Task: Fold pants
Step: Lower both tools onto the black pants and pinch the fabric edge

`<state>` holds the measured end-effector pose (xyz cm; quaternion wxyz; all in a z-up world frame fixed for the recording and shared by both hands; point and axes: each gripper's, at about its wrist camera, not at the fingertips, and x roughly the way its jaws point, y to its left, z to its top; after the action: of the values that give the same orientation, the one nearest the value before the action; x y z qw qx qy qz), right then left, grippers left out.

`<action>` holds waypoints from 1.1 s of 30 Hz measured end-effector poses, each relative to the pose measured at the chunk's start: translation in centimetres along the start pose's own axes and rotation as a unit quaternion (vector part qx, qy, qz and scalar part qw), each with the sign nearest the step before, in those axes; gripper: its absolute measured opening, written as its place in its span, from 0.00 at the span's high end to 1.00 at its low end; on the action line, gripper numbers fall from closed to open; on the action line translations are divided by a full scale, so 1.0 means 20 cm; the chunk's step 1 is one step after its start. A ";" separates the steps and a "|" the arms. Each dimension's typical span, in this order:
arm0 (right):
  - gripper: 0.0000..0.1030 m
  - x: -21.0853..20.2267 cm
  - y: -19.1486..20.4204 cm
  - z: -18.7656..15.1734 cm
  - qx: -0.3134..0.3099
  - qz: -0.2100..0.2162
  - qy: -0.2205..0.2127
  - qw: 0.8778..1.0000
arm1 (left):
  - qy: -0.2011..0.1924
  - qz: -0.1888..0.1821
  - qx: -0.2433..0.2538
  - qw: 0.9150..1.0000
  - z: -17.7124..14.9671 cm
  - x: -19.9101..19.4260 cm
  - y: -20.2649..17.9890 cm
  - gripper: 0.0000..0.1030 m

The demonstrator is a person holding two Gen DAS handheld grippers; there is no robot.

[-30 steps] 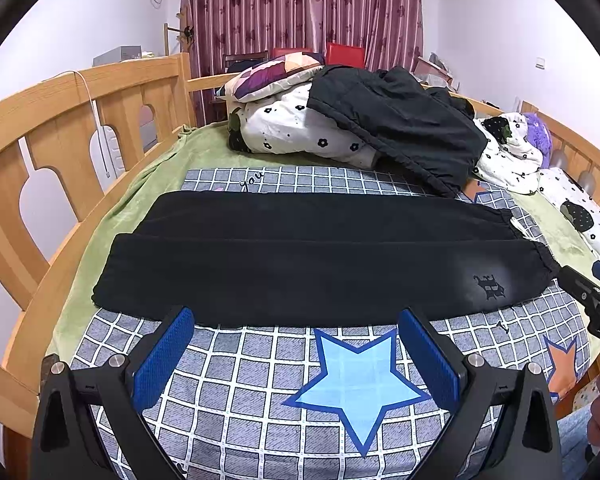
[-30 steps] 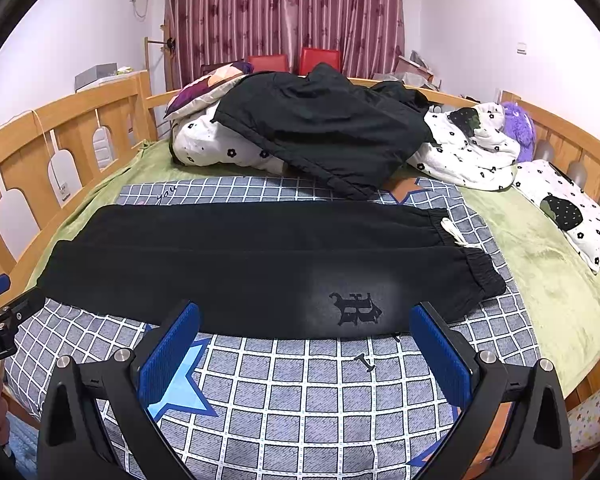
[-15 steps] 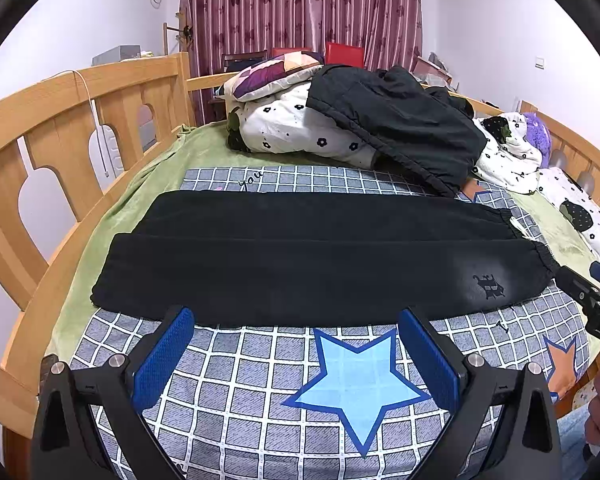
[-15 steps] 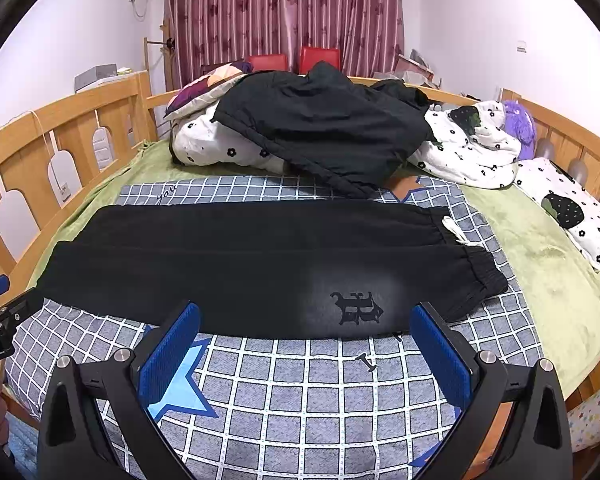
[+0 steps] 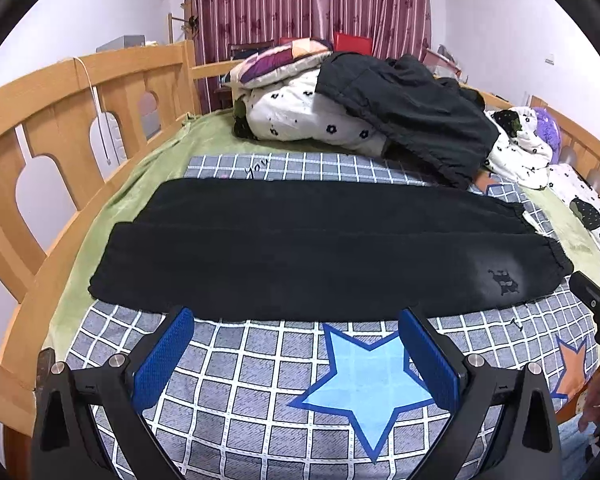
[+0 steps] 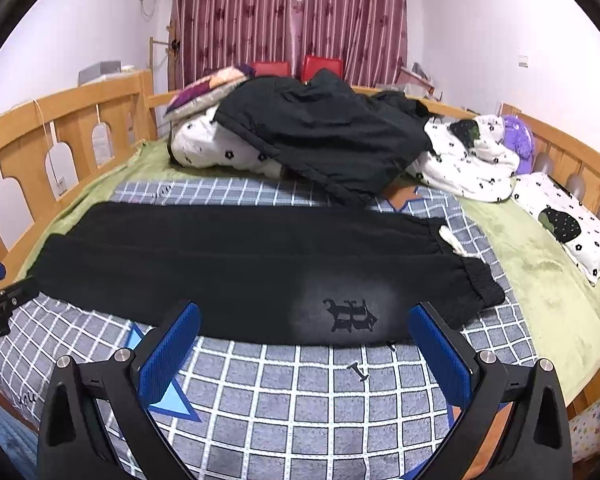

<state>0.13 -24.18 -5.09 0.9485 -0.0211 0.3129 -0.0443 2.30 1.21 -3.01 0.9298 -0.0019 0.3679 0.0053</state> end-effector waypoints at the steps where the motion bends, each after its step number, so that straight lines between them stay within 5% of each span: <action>1: 0.00 0.01 -0.01 0.00 0.001 0.000 0.002 1.000 | 0.001 -0.004 0.001 1.000 -0.01 0.02 0.00 0.00; 13: 0.03 0.28 -0.11 -0.09 0.022 0.031 0.027 0.999 | 0.036 0.026 0.011 0.999 -0.13 0.34 0.10 0.00; 23: 0.09 0.49 -0.20 -0.20 0.050 0.047 0.042 0.997 | 0.074 0.003 -0.046 0.996 -0.25 0.60 0.31 0.06; 29: 0.23 0.63 -0.30 -0.28 0.075 0.025 0.076 0.994 | 0.078 -0.054 -0.118 0.988 -0.30 0.69 0.47 0.10; 33: 0.39 0.70 -0.40 -0.32 0.115 0.036 0.092 0.988 | 0.076 -0.086 -0.203 0.972 -0.29 0.75 0.63 0.20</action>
<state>6.95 -33.54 -17.90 0.9126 0.1040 0.3927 -0.0472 9.10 13.80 -17.58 0.8764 -0.2228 0.4268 0.0000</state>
